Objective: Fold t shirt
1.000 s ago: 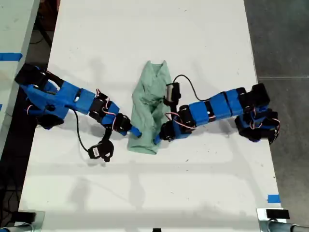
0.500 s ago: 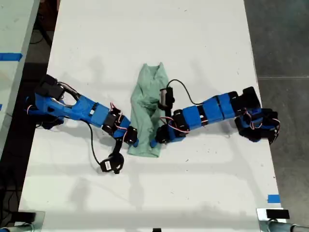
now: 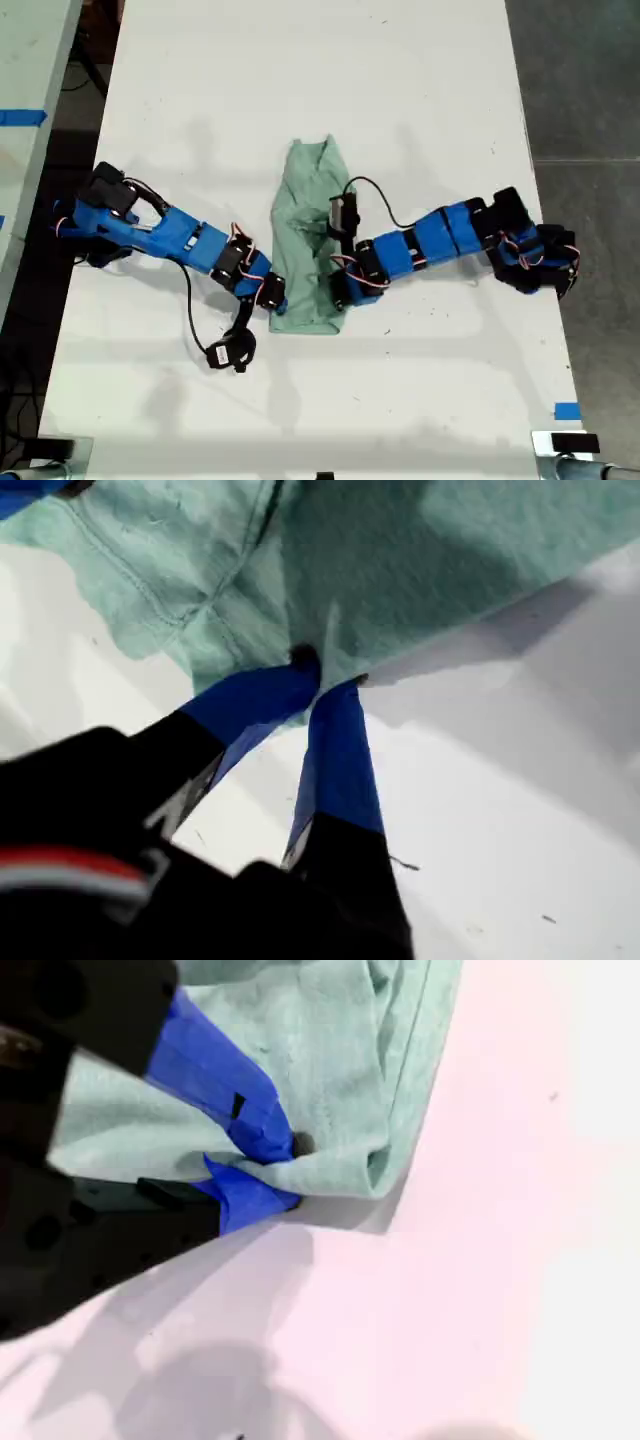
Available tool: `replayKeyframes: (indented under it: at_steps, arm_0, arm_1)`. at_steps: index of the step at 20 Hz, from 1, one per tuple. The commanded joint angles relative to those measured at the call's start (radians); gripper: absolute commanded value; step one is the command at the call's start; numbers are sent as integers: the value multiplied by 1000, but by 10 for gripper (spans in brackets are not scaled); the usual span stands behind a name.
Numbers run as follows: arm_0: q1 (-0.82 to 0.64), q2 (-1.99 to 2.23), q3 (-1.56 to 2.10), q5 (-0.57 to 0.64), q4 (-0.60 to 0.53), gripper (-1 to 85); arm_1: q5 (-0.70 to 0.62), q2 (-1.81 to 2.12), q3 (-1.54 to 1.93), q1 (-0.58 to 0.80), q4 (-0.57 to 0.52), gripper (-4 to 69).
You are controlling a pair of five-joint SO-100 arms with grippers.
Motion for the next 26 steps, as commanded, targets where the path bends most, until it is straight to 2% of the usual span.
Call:
replayKeyframes:
  at_steps: [1,4,7,11,16,18,19,20,21,22,23,26]
  arm_0:
    - [89,15,-107,-28,18,-1]
    - [132,25,-307,9,97,-1]
    - [91,155,-341,67,123,-1]
    - [-127,278,-336,129,213,-1]
    - [-465,281,-336,224,250,3]
    - [-561,230,-337,259,242,27]
    - [-603,212,-337,272,241,66]
    - [-635,198,-337,281,242,142]
    - [-664,193,-337,291,247,203]
    - [-689,193,-339,299,256,253]
    - [-710,199,-339,307,262,254]
    - [-788,221,-393,322,331,251]
  arm_1:
    - [11,44,-210,-117,75,1]
    - [-60,118,-295,-155,37,1]
    - [-117,230,-273,-97,17,1]
    - [-110,347,-192,124,129,1]
    - [-167,482,55,428,187,1]
    - [-207,499,107,517,206,0]
    - [-230,489,109,555,233,-1]
    - [-235,488,115,591,264,35]
    - [-247,488,118,624,299,218]
    - [-270,491,118,658,330,343]
    - [-290,502,117,689,357,352]
    - [-328,572,160,790,403,304]
